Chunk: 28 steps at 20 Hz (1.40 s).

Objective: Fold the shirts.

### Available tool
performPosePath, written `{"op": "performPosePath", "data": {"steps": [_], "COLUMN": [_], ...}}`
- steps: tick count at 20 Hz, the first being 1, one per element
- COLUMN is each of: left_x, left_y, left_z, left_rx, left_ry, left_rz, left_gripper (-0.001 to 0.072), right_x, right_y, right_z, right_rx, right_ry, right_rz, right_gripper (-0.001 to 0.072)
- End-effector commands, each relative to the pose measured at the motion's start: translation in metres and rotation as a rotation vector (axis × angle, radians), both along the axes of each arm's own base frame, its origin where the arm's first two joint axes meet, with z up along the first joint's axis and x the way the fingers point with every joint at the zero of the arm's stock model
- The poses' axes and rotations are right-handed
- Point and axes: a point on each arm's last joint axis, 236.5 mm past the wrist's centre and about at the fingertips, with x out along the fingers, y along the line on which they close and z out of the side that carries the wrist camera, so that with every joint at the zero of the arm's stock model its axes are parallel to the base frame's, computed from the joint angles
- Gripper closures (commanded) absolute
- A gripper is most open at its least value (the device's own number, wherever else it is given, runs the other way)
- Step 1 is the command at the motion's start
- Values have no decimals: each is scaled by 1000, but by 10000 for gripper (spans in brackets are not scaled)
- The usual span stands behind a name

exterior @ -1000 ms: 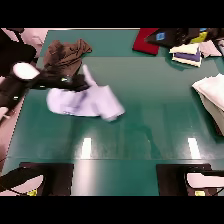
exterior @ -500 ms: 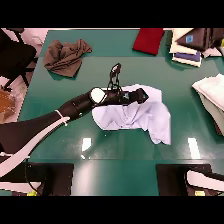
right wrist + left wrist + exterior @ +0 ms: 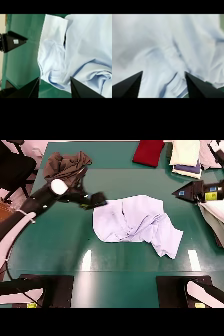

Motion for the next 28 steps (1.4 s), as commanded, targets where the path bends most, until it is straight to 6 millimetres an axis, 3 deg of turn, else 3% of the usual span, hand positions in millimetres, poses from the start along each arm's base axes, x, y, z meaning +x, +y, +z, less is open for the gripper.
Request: {"op": "performPosePath", "data": {"steps": [1,5,8,11,14,19,20,22,23,25,28], "left_x": [-47,-33,-45,-52,-63,-47,-49,-57,-59,-56,-20], "left_y": [72,69,74,47,31,3,-2,-10,-12,-6,29], "left_z": [-51,-59,-85,-92,-107,-112,-112,-112,-110,-101,-58], "left_rx": [144,116,156,44,78,84,86,88,81,81,101], "left_ry": [226,166,250,308,318,215,212,213,216,221,135], "left_rz": [-14,7,-25,-72,-125,-93,-106,-135,-149,-165,-63], "left_gripper": [32,33,33,33,34,65,203,602,682,684,684], "right_x": [6,5,4,6,6,7,7,13,16,21,29], "right_y": [-12,-19,-20,-21,-21,-17,-17,-24,-30,-42,-50], "right_z": [-7,-5,-5,-5,-4,3,3,-1,-7,-28,-71], "right_rx": [106,119,118,114,114,147,148,123,87,27,30], "right_ry": [-40,-49,-51,-58,-58,-70,-71,-80,-79,-46,72], "right_rz": [-101,-96,-92,-97,-99,-98,-100,-127,-146,-165,-162], "right_gripper": [268,268,268,268,268,268,269,268,269,269,267]}}
